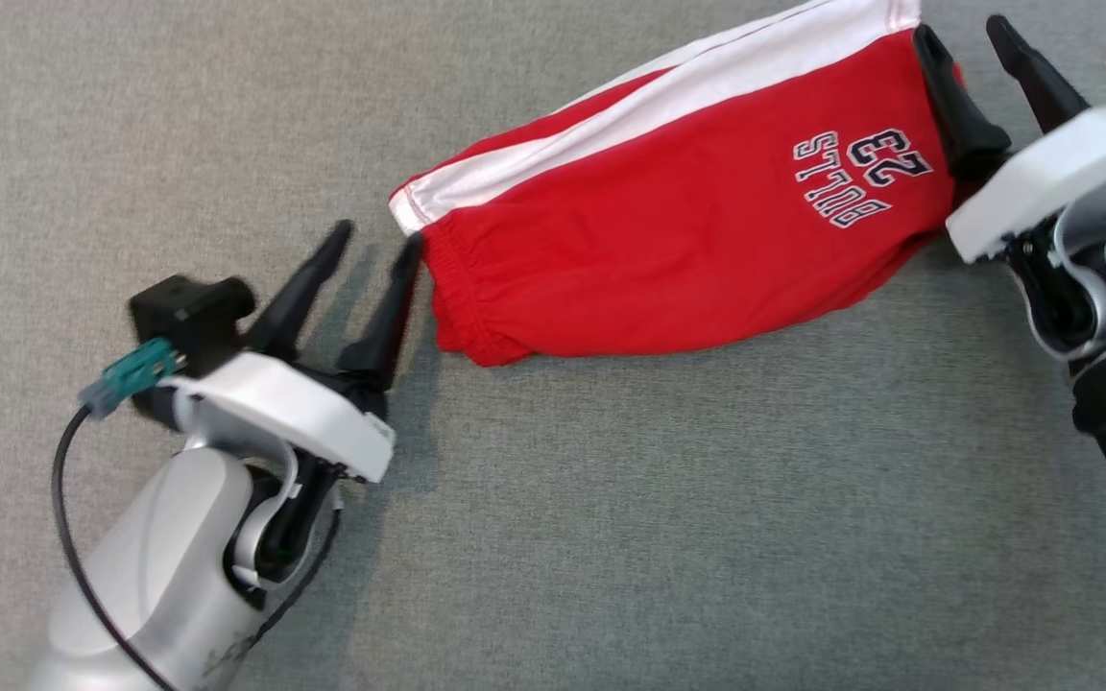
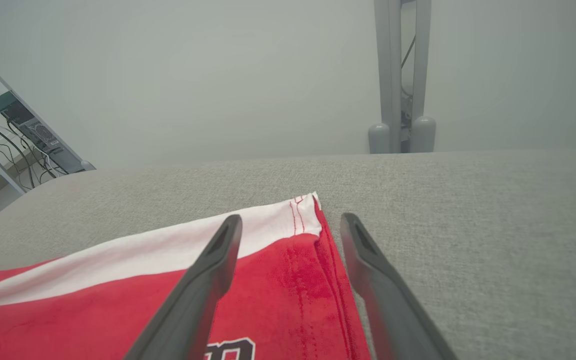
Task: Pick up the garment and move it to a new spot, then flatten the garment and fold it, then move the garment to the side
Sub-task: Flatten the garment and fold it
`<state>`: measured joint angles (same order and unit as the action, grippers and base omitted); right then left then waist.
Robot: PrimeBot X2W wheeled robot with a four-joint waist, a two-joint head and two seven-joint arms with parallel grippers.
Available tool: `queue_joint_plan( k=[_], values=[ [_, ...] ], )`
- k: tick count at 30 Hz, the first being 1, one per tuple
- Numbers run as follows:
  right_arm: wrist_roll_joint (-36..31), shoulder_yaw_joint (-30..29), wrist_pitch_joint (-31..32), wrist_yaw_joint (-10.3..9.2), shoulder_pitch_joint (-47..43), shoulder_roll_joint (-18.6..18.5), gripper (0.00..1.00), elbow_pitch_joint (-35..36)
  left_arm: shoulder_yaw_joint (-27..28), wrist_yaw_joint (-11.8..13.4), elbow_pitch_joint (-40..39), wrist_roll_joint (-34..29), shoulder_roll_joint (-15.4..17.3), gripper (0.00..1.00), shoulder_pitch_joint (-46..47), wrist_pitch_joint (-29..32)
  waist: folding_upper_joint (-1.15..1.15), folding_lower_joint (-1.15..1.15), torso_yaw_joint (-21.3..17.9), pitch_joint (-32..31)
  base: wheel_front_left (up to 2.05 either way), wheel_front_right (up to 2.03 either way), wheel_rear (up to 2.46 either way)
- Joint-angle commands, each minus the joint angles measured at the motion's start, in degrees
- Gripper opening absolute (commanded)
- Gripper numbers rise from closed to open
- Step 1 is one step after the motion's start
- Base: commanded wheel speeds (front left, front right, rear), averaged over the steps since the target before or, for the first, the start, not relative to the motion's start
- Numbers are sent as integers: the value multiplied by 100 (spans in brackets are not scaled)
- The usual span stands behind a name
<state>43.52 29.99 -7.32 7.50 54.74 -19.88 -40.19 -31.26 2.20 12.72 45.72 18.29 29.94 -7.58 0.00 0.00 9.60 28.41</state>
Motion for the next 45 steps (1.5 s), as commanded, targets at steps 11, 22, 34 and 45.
queue_joint_plan(
  k=[11, 22, 34, 45],
  values=[
    [-1040, -883, -799, -1, -1189, -24, 100, 966, 600, 941, -718, -639, 295, 100, -867, -708, 0, 0, -529, -756, 0, 0, 0],
    [-2350, -2122, -789, -1, -3118, 512, 100, 2512, 1084, 955, -888, -1194, 376, 100, -1359, -752, 0, 0, -786, -1254, 0, 0, 0],
    [-2366, -2370, -749, -2, -3646, 603, 100, 2656, 1467, 583, -784, -1438, 154, 100, -1654, -751, 0, 0, -689, -1379, 0, 0, 0],
    [-2226, -2226, -488, -1, -2710, 456, 100, 1760, 1655, 332, -783, -1680, -76, 100, -1473, -751, 0, 0, -306, -1168, 0, 0, 0]
  ],
)
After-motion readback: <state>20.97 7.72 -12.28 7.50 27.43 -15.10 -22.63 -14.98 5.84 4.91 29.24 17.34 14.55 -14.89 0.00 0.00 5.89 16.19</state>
